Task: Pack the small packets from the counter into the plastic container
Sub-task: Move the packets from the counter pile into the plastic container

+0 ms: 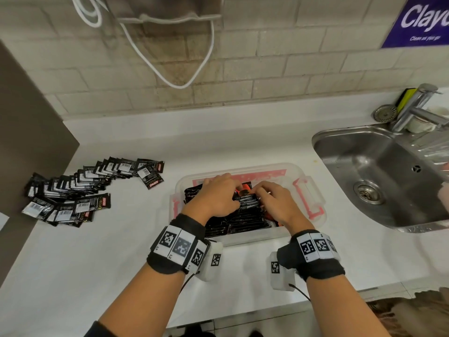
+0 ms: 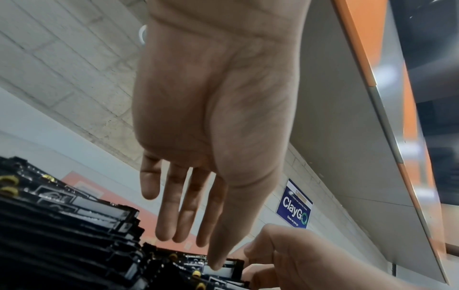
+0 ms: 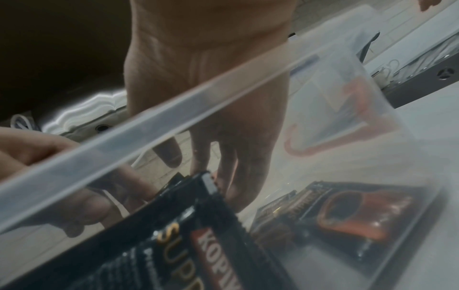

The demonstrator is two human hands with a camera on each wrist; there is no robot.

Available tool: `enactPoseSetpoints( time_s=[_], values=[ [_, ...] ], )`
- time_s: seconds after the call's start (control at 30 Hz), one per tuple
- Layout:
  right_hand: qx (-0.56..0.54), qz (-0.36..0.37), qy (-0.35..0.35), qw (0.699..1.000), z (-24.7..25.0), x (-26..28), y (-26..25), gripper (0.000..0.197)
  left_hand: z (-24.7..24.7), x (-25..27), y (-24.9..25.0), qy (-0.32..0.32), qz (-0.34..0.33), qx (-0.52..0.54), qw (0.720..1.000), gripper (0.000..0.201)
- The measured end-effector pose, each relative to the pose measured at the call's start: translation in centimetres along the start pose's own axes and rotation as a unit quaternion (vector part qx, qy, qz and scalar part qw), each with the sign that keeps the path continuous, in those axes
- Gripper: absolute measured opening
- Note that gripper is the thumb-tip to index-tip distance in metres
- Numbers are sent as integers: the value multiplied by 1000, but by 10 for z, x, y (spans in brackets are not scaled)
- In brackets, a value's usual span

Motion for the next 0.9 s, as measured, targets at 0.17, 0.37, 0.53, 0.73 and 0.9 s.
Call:
enactPoseSetpoints(
  time_s=[0.17,0.37,0.53,0.73,0.9],
  values=[
    [11,5,4,1000,1,1,-3,20,3,2,0,2,3,-1,1000,42],
    [15,14,27,999,7,5,-8,13,16,11,4,31,-7,16,999,40],
    [-21,43,74,996,19,13,-17,12,46,33,-3,90,-13,57,994,40],
    [-51,110,139,983,31,29,-68,14,91,75,-46,180,15,109,977,35],
    [-76,195,90,974,-6,44,-156,13,121,118,-109,275,70,151,947,30]
  ],
)
Point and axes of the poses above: each hand's wrist, its own x-axis away from the middle knuckle, its own z-axis out of the back of the hand, y = z × x, the point moved 10 cm from there along -x, towards the middle knuckle, and after that the axes turned 10 degrees about -z, right-handed, at the moved point
